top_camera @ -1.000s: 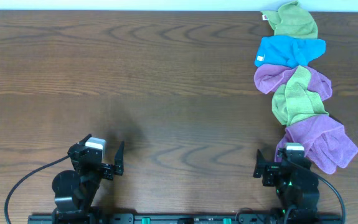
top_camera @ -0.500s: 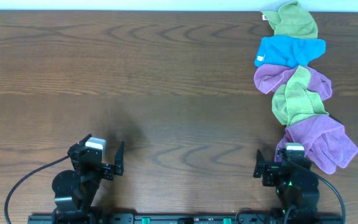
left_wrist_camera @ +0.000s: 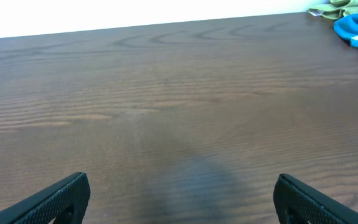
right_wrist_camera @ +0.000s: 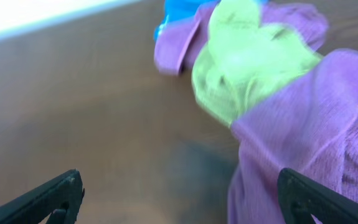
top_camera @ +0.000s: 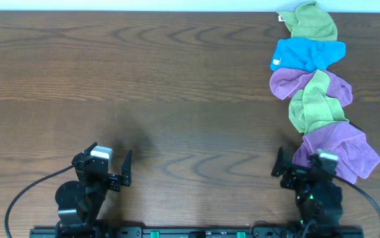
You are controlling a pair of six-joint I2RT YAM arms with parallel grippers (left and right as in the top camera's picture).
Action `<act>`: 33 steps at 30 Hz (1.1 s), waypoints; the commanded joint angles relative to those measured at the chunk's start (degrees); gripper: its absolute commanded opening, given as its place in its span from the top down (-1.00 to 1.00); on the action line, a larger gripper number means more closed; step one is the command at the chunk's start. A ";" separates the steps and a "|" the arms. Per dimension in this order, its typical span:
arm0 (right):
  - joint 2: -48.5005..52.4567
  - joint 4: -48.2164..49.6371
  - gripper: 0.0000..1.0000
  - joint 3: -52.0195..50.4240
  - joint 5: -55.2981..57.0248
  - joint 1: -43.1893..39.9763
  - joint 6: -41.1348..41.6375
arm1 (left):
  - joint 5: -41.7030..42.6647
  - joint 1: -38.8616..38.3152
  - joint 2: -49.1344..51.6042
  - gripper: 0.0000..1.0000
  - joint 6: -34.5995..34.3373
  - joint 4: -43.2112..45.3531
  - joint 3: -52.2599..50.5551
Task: Fold the cloth
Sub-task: 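Reach the right gripper to the bottom purple cloth and grasp its corner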
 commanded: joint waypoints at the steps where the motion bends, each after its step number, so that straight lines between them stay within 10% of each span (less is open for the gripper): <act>1: -0.61 5.33 -0.99 0.09 5.07 -0.17 7.54 | -0.20 -0.28 -0.33 -0.91 0.96 0.00 -1.29; 14: 15.72 12.15 -0.99 2.36 14.49 -4.22 9.38 | -0.20 -0.28 -0.33 -0.91 0.96 0.00 -1.29; 23: 34.58 -4.09 -0.99 18.49 13.62 -7.76 12.79 | -0.20 -0.28 -0.33 -0.91 0.96 0.00 -1.29; 33: 40.06 -5.66 -0.98 20.09 -5.68 -7.76 13.18 | -0.20 -0.28 -0.33 -0.91 0.96 0.00 -1.29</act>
